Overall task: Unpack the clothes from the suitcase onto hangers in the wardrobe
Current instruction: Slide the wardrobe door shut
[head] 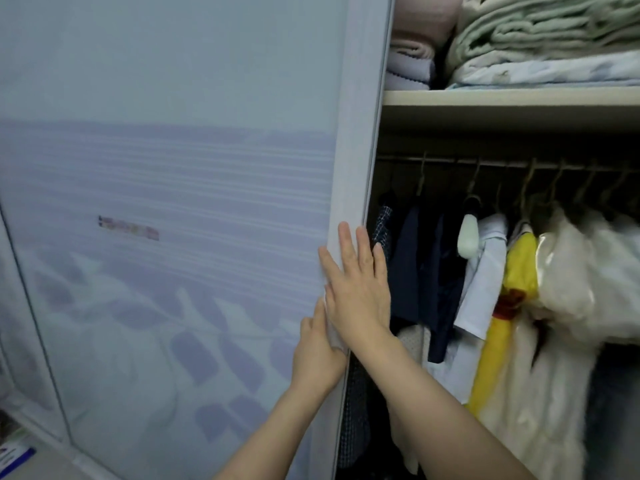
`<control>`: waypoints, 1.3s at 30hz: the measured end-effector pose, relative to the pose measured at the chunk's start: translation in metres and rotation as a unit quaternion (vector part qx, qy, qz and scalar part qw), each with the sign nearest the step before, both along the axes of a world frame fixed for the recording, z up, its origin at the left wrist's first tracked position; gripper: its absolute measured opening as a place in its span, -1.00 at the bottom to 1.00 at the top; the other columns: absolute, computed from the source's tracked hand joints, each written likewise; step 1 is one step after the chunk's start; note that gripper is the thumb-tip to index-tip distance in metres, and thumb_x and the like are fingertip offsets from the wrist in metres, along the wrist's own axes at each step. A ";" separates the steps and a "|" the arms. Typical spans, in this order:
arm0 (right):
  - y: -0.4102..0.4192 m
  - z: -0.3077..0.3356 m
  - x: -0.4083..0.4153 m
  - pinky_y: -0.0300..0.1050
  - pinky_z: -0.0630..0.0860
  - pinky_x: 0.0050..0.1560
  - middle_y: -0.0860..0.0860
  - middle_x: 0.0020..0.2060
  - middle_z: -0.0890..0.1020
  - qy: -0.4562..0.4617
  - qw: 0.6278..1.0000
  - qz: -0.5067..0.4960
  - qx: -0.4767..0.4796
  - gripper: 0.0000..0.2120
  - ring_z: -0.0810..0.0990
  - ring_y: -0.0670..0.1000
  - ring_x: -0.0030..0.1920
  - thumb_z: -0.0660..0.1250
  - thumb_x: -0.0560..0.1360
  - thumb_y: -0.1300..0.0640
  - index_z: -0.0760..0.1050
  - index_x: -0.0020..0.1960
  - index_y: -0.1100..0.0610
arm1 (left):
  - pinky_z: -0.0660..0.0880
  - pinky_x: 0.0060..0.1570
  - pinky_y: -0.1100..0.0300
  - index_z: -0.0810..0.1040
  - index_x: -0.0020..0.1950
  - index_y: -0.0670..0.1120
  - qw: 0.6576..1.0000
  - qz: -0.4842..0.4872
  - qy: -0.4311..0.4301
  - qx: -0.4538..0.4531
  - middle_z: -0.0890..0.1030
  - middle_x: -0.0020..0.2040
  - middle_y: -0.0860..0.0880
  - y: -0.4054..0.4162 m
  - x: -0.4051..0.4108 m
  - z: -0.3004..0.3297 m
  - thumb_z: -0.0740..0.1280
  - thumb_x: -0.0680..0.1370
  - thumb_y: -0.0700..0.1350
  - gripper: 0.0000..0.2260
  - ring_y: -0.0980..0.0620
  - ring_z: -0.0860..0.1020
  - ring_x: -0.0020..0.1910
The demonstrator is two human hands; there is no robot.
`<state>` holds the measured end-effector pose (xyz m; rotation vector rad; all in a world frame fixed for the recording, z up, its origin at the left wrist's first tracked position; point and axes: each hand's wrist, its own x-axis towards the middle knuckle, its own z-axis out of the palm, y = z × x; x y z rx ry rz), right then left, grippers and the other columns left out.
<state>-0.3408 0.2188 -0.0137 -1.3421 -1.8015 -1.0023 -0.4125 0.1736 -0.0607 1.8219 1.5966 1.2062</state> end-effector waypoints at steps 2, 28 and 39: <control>-0.007 0.002 0.015 0.10 -0.10 0.41 0.14 0.43 0.30 -0.002 1.000 -0.004 0.007 -0.33 0.12 0.16 0.43 0.51 0.19 0.13 0.46 0.29 0.02 | 0.39 0.03 0.17 0.00 0.52 0.01 1.000 -0.006 -0.001 -0.005 0.36 0.33 -0.08 -0.006 0.012 0.001 0.18 0.46 -0.27 -0.32 -0.07 0.40 0.24; -0.121 0.021 0.240 0.21 -0.38 0.36 0.09 0.47 -0.20 -0.079 0.991 -0.081 -0.066 -0.39 -0.20 0.14 0.50 0.27 0.45 0.04 0.18 0.47 -0.06 | 0.42 0.02 0.10 -0.10 0.53 -0.04 0.998 0.008 0.055 -0.033 0.27 0.37 -0.14 -0.091 0.235 0.006 0.11 0.56 -0.19 -0.40 -0.17 0.46 0.19; -0.149 0.019 0.322 0.24 0.07 0.34 0.14 0.35 0.42 -0.100 0.988 -0.120 0.019 -0.45 0.37 0.18 0.37 0.41 0.17 0.08 0.57 0.17 0.08 | 0.33 -0.11 0.14 -0.13 0.53 -0.03 0.994 -0.035 0.100 -0.012 0.28 0.32 -0.12 -0.119 0.310 0.004 0.10 0.56 -0.21 -0.40 -0.16 0.47 0.16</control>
